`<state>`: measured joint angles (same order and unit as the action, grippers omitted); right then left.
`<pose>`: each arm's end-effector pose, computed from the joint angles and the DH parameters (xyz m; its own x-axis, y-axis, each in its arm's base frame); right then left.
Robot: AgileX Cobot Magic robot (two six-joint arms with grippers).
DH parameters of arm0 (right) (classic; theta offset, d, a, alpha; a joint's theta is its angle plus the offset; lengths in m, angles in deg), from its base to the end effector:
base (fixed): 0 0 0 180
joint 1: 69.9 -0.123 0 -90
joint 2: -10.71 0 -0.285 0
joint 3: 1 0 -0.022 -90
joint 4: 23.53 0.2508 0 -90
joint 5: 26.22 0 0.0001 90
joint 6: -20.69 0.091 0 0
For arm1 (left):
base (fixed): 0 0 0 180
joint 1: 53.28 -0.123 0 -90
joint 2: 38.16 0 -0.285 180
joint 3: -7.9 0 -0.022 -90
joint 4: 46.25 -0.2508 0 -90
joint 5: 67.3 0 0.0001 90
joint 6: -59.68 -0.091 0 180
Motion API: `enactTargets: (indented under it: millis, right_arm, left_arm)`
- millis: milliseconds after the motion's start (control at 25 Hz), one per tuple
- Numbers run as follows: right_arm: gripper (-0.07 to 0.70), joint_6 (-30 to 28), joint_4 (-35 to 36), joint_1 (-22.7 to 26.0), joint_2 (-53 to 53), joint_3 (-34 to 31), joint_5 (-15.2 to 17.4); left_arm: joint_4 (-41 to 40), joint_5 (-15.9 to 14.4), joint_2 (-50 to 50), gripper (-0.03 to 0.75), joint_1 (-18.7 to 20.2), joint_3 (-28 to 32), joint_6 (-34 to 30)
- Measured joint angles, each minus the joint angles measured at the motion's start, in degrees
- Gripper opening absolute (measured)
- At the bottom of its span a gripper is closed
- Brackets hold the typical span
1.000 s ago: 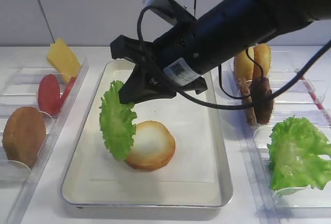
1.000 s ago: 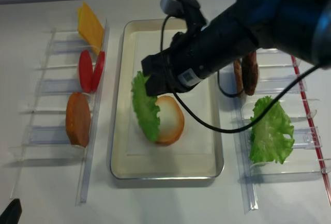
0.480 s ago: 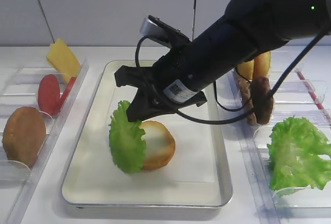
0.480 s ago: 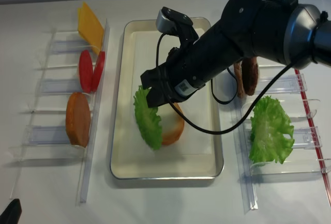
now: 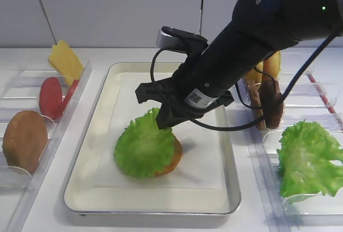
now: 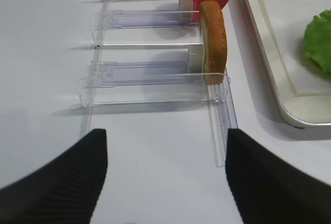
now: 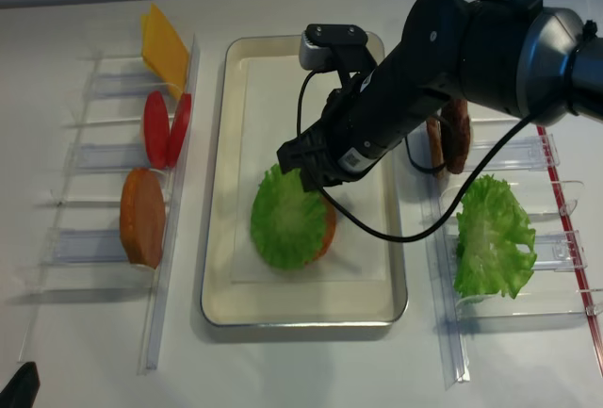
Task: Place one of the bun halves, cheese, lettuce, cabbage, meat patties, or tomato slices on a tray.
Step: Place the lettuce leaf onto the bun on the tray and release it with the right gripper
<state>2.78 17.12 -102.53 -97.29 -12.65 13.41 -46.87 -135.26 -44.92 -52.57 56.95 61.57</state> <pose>0.2794 0.2238 0.2161 -0.8909 -0.2806 -0.3571 -0.4326 0.7634 0.4796 -0.0123 0.0011 0.2650 -0.5557 -0.0220 -0.8311 -0.0120 0.9998 -0.0185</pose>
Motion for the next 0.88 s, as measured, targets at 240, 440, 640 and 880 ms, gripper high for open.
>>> enactTargets:
  millis: [240, 440, 640, 880]
  right_arm:
    - [0.053, 2.4, -5.1, 0.0, 0.0, 0.0, 0.0]
    - [0.06, 1.3, -5.4, 0.0, -0.1, 0.0, 0.1]
    - [0.34, -4.0, -4.7, 0.0, -0.1, 0.0, 1.0]
    - [0.672, -6.6, -7.3, 0.0, -0.1, 1.2, 1.9]
  left_arm:
    - [0.0, 0.0, 0.0, 0.471, 0.0, 0.0, 0.0]
    - [0.0, 0.0, 0.0, 0.471, 0.0, 0.0, 0.0]
    - [0.0, 0.0, 0.0, 0.471, 0.0, 0.0, 0.0]
    - [0.0, 0.0, 0.0, 0.471, 0.0, 0.0, 0.0]
